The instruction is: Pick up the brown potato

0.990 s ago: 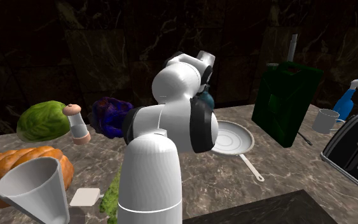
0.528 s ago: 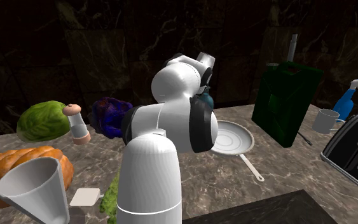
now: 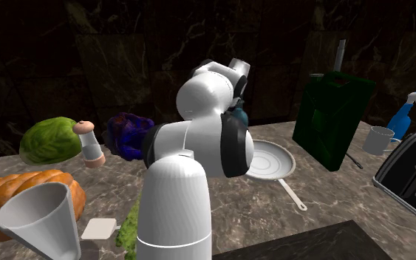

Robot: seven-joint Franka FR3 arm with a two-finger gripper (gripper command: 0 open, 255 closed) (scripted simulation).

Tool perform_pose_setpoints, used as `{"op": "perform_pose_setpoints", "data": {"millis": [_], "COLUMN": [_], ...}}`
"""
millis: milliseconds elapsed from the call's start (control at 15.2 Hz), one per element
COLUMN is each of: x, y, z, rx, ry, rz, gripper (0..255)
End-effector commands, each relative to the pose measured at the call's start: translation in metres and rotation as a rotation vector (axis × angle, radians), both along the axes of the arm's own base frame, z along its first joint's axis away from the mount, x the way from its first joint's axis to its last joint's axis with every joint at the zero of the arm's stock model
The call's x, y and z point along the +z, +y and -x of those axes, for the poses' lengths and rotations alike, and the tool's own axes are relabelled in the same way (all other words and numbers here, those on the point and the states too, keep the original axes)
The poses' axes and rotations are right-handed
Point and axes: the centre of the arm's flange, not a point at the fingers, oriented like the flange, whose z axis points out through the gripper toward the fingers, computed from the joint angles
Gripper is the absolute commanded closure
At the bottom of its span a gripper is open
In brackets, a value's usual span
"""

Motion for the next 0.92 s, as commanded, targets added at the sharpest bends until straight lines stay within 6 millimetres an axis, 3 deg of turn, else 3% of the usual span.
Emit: {"op": "perform_pose_setpoints", "data": {"millis": [0,726,858], "x": [0.008,0.066,0.067], "y": [0.000,0.000,0.000], "z": [0.000,0.000,0.000], "rx": [0.000,0.000,0.000], "ry": [0.001,0.001,0.001], "rz": [0.000,0.000,0.000], "gripper": [255,255,255]}}
